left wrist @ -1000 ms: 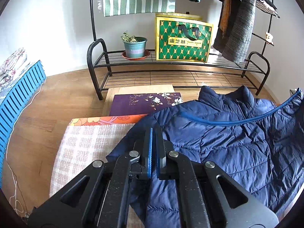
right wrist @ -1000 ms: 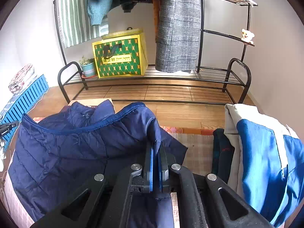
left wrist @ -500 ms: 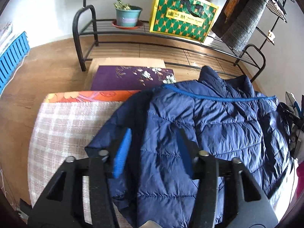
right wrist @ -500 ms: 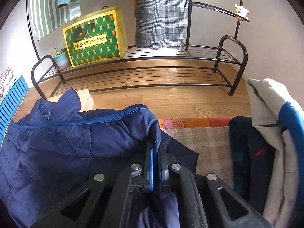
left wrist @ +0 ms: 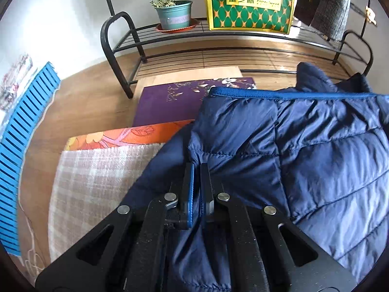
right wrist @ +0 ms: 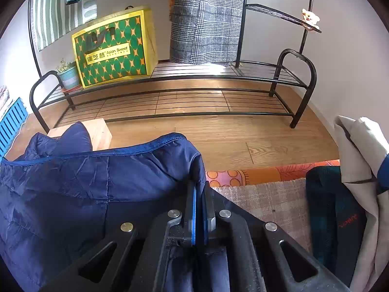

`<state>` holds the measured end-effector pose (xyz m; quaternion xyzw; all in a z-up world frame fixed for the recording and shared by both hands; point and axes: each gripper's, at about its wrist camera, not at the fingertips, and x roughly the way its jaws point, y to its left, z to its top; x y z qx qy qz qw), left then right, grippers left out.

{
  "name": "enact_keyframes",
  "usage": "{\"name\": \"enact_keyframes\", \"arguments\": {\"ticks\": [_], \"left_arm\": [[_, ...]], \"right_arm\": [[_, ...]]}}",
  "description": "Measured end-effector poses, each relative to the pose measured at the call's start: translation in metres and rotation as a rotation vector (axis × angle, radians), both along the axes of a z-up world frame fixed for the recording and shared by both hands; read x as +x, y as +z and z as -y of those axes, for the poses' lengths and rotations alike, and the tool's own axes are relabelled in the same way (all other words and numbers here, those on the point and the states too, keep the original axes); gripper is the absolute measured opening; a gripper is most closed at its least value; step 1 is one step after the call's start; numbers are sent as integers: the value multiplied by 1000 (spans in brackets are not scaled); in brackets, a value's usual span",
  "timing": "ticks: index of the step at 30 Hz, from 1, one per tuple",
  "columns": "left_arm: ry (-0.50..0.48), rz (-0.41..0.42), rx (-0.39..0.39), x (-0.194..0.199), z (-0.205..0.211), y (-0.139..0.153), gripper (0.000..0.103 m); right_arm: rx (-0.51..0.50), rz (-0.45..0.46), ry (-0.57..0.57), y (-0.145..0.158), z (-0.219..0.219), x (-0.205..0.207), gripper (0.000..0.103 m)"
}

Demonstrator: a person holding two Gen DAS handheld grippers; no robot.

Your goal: Fold large clothes

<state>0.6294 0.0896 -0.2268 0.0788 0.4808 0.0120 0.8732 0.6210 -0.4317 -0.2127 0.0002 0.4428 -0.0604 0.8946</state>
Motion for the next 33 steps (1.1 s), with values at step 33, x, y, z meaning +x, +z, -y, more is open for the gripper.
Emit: {"name": "enact_keyframes", "arguments": {"ticks": [33], "left_arm": [[-406, 14, -160, -172, 198, 29, 4]], "right_arm": [[135, -122, 292, 14, -104, -228, 35]]}}
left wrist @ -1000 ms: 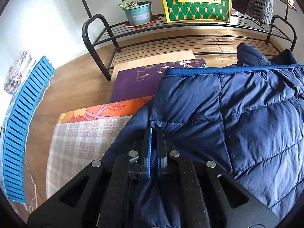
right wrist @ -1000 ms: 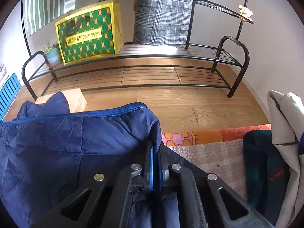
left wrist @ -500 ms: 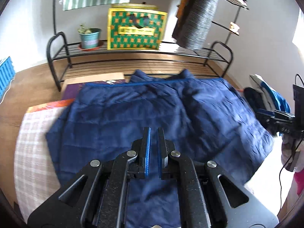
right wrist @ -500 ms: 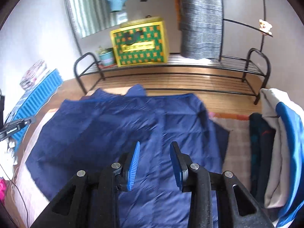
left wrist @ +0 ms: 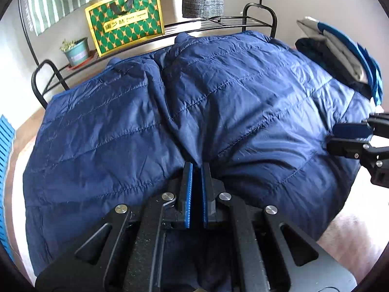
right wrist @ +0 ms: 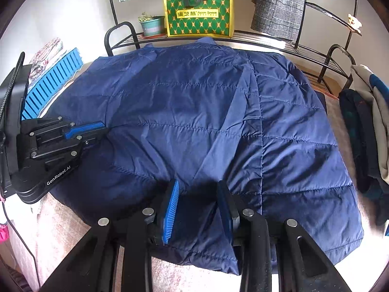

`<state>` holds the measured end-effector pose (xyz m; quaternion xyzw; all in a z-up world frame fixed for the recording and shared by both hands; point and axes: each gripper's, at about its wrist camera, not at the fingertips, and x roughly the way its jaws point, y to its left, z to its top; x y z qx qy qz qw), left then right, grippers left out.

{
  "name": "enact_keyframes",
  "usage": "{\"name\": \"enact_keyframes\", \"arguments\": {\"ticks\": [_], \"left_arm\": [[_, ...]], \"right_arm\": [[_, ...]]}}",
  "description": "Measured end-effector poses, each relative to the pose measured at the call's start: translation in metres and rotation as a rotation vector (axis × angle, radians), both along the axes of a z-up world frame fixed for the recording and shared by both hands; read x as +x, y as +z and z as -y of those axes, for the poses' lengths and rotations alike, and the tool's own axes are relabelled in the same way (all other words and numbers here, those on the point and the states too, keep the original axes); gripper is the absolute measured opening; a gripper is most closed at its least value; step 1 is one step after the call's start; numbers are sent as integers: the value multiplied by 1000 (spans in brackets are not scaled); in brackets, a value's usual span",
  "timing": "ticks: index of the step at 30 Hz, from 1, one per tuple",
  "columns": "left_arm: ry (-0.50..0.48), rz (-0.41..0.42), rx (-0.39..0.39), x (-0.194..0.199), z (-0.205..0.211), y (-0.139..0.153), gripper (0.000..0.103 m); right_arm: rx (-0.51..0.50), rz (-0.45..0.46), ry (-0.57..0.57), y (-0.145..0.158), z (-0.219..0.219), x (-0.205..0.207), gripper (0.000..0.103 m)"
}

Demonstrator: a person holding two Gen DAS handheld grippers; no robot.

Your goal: Fold large clothes

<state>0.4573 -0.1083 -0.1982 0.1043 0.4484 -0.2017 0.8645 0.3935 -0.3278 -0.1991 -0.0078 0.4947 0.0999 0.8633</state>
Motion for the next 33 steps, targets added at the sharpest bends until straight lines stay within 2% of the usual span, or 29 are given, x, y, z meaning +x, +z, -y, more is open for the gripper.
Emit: {"name": "enact_keyframes", "arguments": {"ticks": [1, 3, 5, 9, 12, 14, 16, 18, 20, 22, 23, 24, 25, 26, 27, 28, 29, 33], "left_arm": [[13, -2, -33, 1, -4, 7, 4], [39, 8, -85, -1, -9, 22, 4], [52, 7, -152, -4, -12, 34, 4], [42, 46, -158, -13, -2, 43, 4], [31, 20, -163, -16, 7, 33, 4], [30, 15, -142, -20, 15, 23, 4], [21, 2, -97, -20, 22, 7, 4], [21, -3, -73, -21, 26, -6, 4], [36, -9, -95, -21, 23, -6, 5], [59, -45, -127, -21, 16, 1, 5], [67, -53, -148, -23, 10, 8, 5], [71, -50, -164, -28, 4, 17, 5], [75, -40, -164, -34, -3, 25, 5], [80, -26, -157, -41, -11, 34, 11], [83, -10, -156, -48, -20, 44, 25], [82, 3, -168, -57, -30, 52, 33], [80, 14, -188, -65, -42, 60, 46], [119, 19, -215, -91, -94, 81, 48]], "right_arm": [[23, 14, -23, 7, 7, -1, 39], [81, 44, -115, 19, 31, -15, 73], [153, 66, -218, 26, 61, -32, 82], [268, 47, -440, 19, 120, -57, 83], [401, 0, -555, 2, 152, -63, 87], [467, -41, -601, -14, 163, -61, 87], [503, -8, -624, -18, 166, -59, 88], [541, -18, -606, -19, 164, -51, 88], [535, -20, -585, -19, 156, -43, 84], [457, -20, -542, -17, 142, -33, 62], [404, -26, -518, -15, 135, -27, 46], [357, -24, -501, -11, 128, -24, 36], [324, -13, -487, -6, 124, -25, 31], [292, 0, -471, 1, 118, -26, 22], [257, 17, -451, 9, 112, -26, 16], [221, 36, -430, 19, 106, -27, 14], [185, 56, -411, 28, 99, -27, 11], [83, 128, -344, 65, 72, -30, 7]]}}
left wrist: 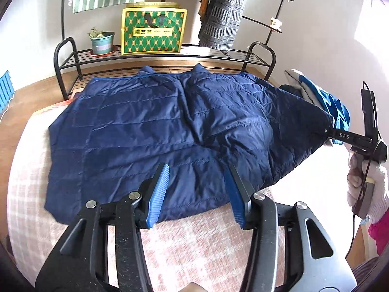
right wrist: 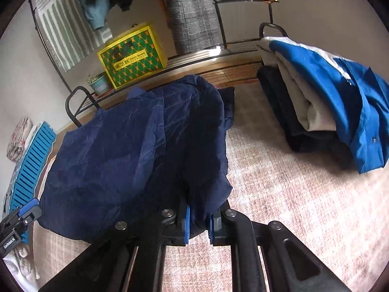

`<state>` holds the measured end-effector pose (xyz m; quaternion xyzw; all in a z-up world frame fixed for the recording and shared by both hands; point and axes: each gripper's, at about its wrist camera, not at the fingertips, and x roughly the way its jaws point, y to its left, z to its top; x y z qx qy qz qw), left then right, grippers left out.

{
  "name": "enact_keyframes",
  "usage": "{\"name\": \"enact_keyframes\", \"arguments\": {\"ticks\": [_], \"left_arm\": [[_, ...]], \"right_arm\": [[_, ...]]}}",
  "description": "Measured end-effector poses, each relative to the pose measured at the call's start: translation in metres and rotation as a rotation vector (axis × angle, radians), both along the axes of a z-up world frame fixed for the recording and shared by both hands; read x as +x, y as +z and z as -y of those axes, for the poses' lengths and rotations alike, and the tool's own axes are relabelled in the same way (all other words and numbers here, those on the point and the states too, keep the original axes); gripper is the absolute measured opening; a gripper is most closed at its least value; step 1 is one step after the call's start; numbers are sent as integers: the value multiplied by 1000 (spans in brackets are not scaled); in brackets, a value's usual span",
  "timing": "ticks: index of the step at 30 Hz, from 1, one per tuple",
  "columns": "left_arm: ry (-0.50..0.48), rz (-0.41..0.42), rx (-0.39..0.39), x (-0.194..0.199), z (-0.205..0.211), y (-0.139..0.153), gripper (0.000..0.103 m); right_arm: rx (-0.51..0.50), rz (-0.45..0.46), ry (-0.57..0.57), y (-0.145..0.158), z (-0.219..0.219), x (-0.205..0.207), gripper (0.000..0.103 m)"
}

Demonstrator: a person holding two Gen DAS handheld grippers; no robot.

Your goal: Fold large clothes

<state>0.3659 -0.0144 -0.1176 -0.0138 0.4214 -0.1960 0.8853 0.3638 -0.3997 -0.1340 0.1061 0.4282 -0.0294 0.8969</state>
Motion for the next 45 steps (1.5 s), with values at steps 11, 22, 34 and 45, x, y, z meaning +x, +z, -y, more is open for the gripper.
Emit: {"name": "enact_keyframes", "arguments": {"ticks": [11, 22, 34, 45], "left_arm": [[251, 109, -4, -54, -141, 38, 48], [398, 110, -54, -79, -228, 19, 49], [570, 53, -111, -88, -309, -21, 48], [587, 20, -139, -59, -323, -31, 48]], "right_arm": [[-203, 191, 231, 91, -127, -5, 5], [-206, 240, 467, 97, -282, 19, 4], [-175, 112, 797, -7, -463, 16, 4], [-132, -46, 887, -96, -485, 17, 5]]}}
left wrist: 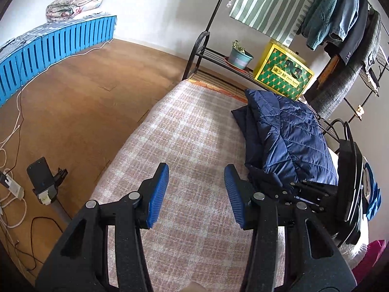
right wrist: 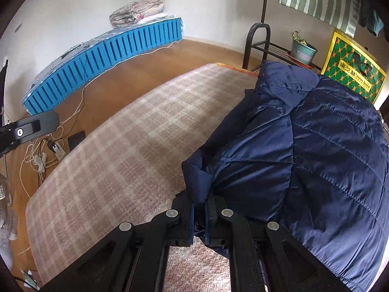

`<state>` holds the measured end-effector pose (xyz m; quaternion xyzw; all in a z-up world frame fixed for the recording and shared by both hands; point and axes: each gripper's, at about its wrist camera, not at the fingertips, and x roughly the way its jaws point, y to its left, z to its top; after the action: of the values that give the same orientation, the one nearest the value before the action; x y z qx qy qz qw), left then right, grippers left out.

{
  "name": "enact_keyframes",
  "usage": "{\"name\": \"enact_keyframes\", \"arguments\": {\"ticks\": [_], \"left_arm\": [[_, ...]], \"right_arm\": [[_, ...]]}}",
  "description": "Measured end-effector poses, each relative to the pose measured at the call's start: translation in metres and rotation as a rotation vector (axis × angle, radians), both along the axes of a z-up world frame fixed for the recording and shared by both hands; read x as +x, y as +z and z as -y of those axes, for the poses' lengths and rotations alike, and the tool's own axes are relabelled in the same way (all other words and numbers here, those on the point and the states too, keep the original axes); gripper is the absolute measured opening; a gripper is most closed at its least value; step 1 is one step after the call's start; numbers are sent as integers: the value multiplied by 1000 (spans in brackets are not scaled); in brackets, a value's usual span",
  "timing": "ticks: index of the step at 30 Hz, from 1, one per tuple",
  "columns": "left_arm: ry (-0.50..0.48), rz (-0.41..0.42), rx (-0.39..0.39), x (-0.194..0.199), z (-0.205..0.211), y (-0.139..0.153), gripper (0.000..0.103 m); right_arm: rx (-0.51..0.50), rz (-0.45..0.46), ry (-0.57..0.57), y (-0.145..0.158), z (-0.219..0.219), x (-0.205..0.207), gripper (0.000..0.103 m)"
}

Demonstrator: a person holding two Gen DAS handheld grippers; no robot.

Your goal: Fold large clothes

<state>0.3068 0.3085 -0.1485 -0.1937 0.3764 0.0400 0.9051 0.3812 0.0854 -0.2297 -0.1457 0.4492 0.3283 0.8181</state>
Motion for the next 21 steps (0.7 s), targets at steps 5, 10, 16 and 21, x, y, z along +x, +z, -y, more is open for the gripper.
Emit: {"name": "enact_keyframes", "arguments": {"ticks": [5, 10, 16, 21], "left_arm": [[-31, -4, -53, 25, 10, 6, 48], [-142, -14, -59, 61, 49, 13, 48], [-254, -69, -92, 113, 97, 4, 49], [-261, -160, -44, 147, 117, -23, 49]], "right_arm": [[108, -65, 49, 22, 15, -7, 33], [181, -41, 63, 53, 54, -27, 51], [234, -48, -148, 65, 149, -8, 60], [248, -69, -352, 60, 214, 21, 61]]}}
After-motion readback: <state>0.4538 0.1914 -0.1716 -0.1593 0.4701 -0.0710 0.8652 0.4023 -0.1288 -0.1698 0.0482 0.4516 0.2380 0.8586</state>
